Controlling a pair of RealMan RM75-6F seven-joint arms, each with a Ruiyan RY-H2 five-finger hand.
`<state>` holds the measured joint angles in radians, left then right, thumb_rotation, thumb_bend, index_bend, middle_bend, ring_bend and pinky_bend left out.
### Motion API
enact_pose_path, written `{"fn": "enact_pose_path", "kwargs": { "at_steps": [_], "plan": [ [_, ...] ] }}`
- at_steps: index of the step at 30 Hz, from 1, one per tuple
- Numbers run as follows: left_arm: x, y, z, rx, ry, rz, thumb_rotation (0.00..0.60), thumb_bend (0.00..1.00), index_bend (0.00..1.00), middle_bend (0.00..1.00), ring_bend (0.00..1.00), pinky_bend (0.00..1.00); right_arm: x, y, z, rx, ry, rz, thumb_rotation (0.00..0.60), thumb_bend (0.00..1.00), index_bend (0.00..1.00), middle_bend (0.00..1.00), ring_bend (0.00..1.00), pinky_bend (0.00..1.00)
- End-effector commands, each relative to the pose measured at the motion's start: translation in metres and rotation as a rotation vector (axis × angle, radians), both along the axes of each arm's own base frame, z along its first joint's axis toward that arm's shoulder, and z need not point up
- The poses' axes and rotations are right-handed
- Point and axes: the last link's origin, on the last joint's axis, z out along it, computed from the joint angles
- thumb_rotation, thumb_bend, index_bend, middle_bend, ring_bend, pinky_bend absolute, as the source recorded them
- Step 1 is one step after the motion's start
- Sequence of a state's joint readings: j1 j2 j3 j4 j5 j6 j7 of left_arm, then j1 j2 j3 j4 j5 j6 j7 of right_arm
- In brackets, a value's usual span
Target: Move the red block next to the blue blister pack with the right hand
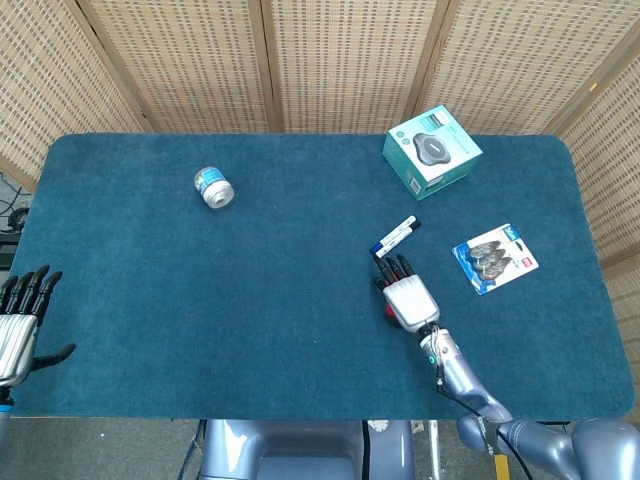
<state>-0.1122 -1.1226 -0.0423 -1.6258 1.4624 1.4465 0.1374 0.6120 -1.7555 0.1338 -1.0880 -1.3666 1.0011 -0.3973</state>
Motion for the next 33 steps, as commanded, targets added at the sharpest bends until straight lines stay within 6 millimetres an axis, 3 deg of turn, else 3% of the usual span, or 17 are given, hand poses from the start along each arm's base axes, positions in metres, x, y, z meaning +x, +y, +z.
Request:
{"fn": "enact_pose_path", "kwargs": {
  "at_steps": [1,4,10,19,26,33],
  "plan": [
    [0.0,0.0,0.0,0.0,0.0,0.0,0.6,0.01,0.0,0.0,0.0,0.0,0.003,-0.007,0.009,-0.074,-0.032,0.001,0.6,0.32,0.27,0.0,0.0,0.0],
    [0.0,0.0,0.0,0.0,0.001,0.0,0.6,0.01,0.0,0.0,0.0,0.0,0.006,-0.011,0.019,-0.142,-0.065,0.007,0.6,0.36,0.27,0.0,0.0,0.0],
    [0.0,-0.001,0.0,0.0,0.001,-0.002,0.6,0.01,0.0,0.0,0.0,0.0,0.008,-0.014,0.033,-0.176,-0.127,-0.012,0.6,0.35,0.27,0.0,0.0,0.0],
    [0.0,-0.001,0.0,0.002,0.0,-0.004,0.6,0.02,0.0,0.0,0.0,0.0,0.008,0.0,0.032,-0.089,-0.12,-0.031,0.6,0.34,0.28,0.0,0.0,0.0],
    [0.0,-0.001,0.0,0.002,0.0,-0.004,0.6,0.01,0.0,0.0,0.0,0.0,0.007,0.002,0.031,-0.053,-0.103,-0.037,0.6,0.36,0.45,0.0,0.0,0.0],
    [0.0,-0.001,0.0,0.002,0.0,-0.005,0.6,0.01,0.0,0.0,0.0,0.0,0.003,0.002,0.026,-0.018,-0.072,-0.044,0.6,0.51,0.52,0.0,0.0,0.0]
  ]
}}
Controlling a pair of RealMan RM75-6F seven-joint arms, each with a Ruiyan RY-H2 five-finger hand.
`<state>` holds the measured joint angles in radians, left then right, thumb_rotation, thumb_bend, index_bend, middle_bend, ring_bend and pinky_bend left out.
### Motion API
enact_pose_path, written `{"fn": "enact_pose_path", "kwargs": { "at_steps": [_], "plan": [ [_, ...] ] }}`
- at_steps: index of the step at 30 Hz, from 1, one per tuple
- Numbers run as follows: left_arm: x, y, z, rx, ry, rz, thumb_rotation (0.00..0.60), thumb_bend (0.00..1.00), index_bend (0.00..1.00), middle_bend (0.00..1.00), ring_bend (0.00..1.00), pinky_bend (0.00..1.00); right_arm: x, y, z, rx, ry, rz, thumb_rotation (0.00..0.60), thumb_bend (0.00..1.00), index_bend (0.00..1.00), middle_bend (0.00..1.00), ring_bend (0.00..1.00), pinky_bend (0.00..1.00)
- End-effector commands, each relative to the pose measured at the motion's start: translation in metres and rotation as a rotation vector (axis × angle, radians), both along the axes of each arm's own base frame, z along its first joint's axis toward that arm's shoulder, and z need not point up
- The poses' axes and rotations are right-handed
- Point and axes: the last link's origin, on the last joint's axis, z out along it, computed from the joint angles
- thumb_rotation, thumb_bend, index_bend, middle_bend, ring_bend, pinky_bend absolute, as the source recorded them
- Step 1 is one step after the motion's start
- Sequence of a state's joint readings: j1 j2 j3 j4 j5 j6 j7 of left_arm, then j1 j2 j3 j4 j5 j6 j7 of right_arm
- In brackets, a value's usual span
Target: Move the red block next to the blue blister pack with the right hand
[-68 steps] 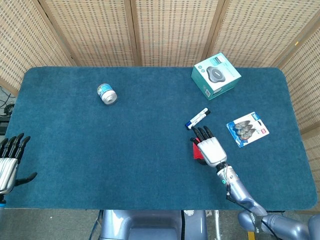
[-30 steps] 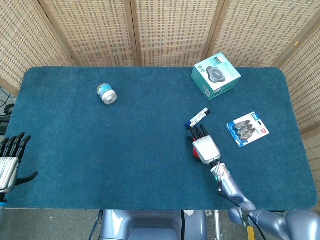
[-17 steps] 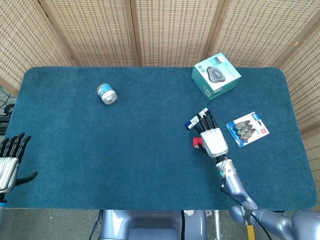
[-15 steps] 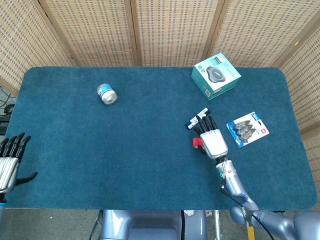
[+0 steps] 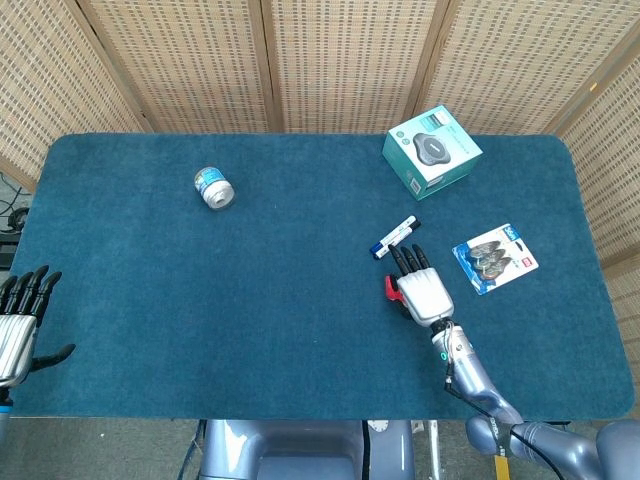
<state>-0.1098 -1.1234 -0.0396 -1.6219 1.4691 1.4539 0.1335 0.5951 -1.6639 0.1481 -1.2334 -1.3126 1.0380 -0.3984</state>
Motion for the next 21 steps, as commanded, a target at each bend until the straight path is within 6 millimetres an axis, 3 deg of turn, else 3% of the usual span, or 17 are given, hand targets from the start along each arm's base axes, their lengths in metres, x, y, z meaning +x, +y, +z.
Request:
{"fn": "enact_pose_path", "kwargs": {
  "at_steps": [1,7,16,21],
  "plan": [
    [0.0,0.0,0.0,0.0,0.0,0.0,0.6,0.02,0.0,0.0,0.0,0.0,-0.001,0.0,-0.001,0.012,0.004,-0.003,0.6,0.53,0.53,0.0,0.0,0.0],
    [0.0,0.0,0.0,-0.001,0.0,0.0,0.6,0.01,0.0,0.0,0.0,0.0,-0.002,-0.001,-0.002,0.02,0.004,-0.003,0.6,0.62,0.57,0.0,0.0,0.0],
    [0.0,0.0,0.0,-0.002,-0.001,0.001,0.6,0.01,0.0,0.0,0.0,0.0,-0.002,-0.003,-0.003,0.014,-0.004,0.001,0.6,0.62,0.61,0.0,0.0,0.0],
    [0.0,0.0,0.0,-0.005,-0.004,0.002,0.6,0.02,0.0,0.0,0.0,0.0,-0.003,-0.025,0.005,-0.049,0.02,0.004,0.6,0.62,0.62,0.0,0.0,0.0]
  ]
}}
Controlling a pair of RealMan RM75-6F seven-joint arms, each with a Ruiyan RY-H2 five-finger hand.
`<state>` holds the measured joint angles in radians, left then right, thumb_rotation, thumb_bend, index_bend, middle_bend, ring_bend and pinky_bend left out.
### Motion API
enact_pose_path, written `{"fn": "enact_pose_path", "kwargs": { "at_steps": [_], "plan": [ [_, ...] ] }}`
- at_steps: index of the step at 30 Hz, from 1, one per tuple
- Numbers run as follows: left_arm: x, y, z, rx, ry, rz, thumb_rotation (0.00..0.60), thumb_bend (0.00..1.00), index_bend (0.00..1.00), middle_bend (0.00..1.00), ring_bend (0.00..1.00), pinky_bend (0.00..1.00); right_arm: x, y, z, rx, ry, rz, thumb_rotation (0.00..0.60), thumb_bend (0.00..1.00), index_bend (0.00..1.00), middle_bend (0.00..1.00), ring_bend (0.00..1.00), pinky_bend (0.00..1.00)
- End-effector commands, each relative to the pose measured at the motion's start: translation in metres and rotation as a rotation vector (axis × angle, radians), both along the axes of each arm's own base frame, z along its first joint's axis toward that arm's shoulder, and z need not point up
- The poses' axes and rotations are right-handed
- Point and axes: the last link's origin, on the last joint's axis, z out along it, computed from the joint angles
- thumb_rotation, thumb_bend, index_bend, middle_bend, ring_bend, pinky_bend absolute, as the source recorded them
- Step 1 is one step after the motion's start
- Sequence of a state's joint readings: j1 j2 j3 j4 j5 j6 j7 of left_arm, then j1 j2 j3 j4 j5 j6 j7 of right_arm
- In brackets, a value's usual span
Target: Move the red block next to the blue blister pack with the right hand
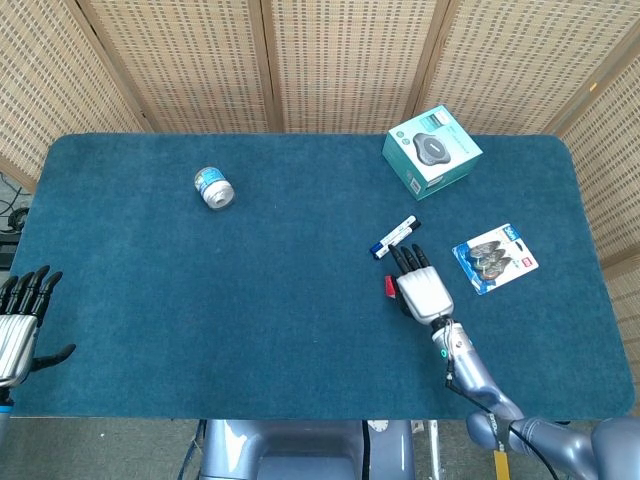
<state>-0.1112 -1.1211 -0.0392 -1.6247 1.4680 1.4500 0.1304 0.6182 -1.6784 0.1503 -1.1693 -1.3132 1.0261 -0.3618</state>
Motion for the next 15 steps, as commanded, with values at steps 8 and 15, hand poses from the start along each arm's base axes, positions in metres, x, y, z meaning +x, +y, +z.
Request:
{"fn": "enact_pose_path", "kwargs": {
  "at_steps": [8,15],
  "plan": [
    [-0.001,0.0,0.0,-0.001,-0.002,0.004,0.6,0.01,0.0,0.0,0.0,0.0,0.003,-0.094,0.097,-0.386,0.186,0.055,0.6,0.6,0.62,0.0,0.0,0.0],
    [0.0,0.0,0.0,-0.002,-0.002,0.004,0.6,0.01,0.0,0.0,0.0,0.0,-0.001,-0.119,0.164,-0.592,0.247,0.07,0.6,0.56,0.61,0.03,0.0,0.0]
  ]
}}
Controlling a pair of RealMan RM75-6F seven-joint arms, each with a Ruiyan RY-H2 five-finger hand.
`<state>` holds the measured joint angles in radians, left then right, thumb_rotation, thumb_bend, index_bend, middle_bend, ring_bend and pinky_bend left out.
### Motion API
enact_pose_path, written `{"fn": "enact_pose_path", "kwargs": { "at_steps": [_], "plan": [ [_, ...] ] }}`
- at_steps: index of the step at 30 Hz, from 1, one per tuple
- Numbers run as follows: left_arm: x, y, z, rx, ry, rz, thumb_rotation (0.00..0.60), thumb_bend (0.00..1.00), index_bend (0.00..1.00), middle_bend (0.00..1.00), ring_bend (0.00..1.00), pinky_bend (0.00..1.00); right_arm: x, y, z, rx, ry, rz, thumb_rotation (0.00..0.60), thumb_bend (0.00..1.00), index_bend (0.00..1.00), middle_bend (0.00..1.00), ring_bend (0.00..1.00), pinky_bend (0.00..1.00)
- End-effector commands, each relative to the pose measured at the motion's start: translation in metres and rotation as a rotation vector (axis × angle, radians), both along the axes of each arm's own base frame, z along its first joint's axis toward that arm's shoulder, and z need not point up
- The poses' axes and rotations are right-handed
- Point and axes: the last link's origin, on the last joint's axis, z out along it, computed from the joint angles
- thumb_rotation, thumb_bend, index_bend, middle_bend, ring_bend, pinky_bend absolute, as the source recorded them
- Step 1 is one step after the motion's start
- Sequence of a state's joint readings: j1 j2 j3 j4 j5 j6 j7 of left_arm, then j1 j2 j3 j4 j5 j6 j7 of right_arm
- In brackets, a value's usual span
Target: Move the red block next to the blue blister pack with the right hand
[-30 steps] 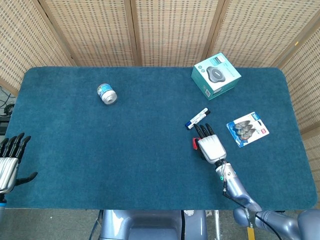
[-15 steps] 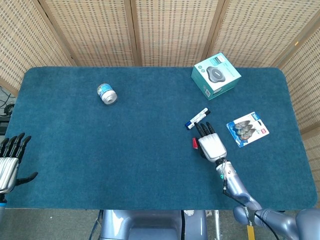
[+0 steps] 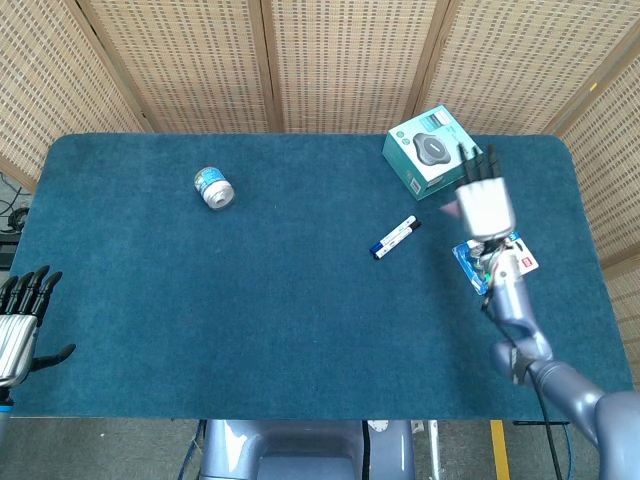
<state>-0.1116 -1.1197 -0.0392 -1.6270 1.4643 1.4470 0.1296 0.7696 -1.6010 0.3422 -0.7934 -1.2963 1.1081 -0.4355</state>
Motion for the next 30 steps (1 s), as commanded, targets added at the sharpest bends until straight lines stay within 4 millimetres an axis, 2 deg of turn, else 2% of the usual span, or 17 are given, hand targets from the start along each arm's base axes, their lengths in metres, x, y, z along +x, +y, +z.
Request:
{"fn": "enact_pose_path", "kwargs": {
  "at_steps": [1,2,4,6,7,10,13,19,24,25,30],
  "plan": [
    [0.0,0.0,0.0,-0.001,0.0,0.0,0.6,0.01,0.0,0.0,0.0,0.0,0.002,-0.005,0.032,-0.081,-0.045,0.025,0.6,0.54,0.57,0.03,0.0,0.0],
    [0.0,0.0,0.0,-0.003,0.0,-0.001,0.6,0.01,0.0,0.0,0.0,0.0,-0.001,-0.001,0.033,-0.075,-0.073,0.021,0.6,0.5,0.52,0.02,0.0,0.0],
    [0.0,0.0,0.0,-0.004,0.001,-0.002,0.6,0.01,0.0,0.0,0.0,0.0,-0.007,0.01,0.032,-0.039,-0.144,0.004,0.6,0.34,0.24,0.01,0.0,0.0],
    [0.0,0.0,0.0,-0.005,0.0,-0.003,0.6,0.01,0.0,0.0,0.0,0.0,-0.008,0.017,0.033,-0.02,-0.193,-0.006,0.6,0.23,0.06,0.0,0.0,0.0],
    [0.0,0.0,0.0,-0.005,0.0,-0.004,0.6,0.01,0.0,0.0,0.0,0.0,-0.009,0.022,0.033,-0.009,-0.227,-0.01,0.6,0.18,0.01,0.0,0.0,0.0],
    [0.001,0.0,0.0,-0.005,-0.002,-0.004,0.6,0.01,0.0,0.0,0.0,0.0,-0.011,0.043,0.037,0.019,-0.331,-0.006,0.6,0.06,0.0,0.0,0.0,0.0],
    [0.001,0.0,0.0,-0.006,-0.004,-0.003,0.6,0.01,0.0,0.0,0.0,0.0,-0.017,0.062,0.038,0.039,-0.394,0.003,0.6,0.01,0.0,0.0,0.0,0.0],
    [0.0,-0.001,0.001,-0.005,-0.008,-0.002,0.6,0.01,0.0,0.0,0.0,0.0,-0.031,0.099,0.038,0.074,-0.466,0.026,0.6,0.0,0.0,0.0,0.0,0.0],
    [-0.001,-0.002,0.001,-0.006,-0.009,0.001,0.6,0.01,0.0,0.0,0.0,0.0,-0.057,0.165,0.027,0.111,-0.465,0.079,0.6,0.0,0.0,0.0,0.0,0.0],
    [-0.001,-0.002,0.001,-0.005,-0.011,0.003,0.6,0.01,0.0,0.0,0.0,0.0,-0.069,0.185,0.022,0.121,-0.462,0.059,0.6,0.0,0.0,0.0,0.0,0.0],
    [-0.002,-0.003,0.002,-0.005,-0.012,0.002,0.6,0.01,0.0,0.0,0.0,0.0,-0.083,0.209,0.019,0.12,-0.493,0.037,0.6,0.0,0.0,0.0,0.0,0.0]
  ]
}}
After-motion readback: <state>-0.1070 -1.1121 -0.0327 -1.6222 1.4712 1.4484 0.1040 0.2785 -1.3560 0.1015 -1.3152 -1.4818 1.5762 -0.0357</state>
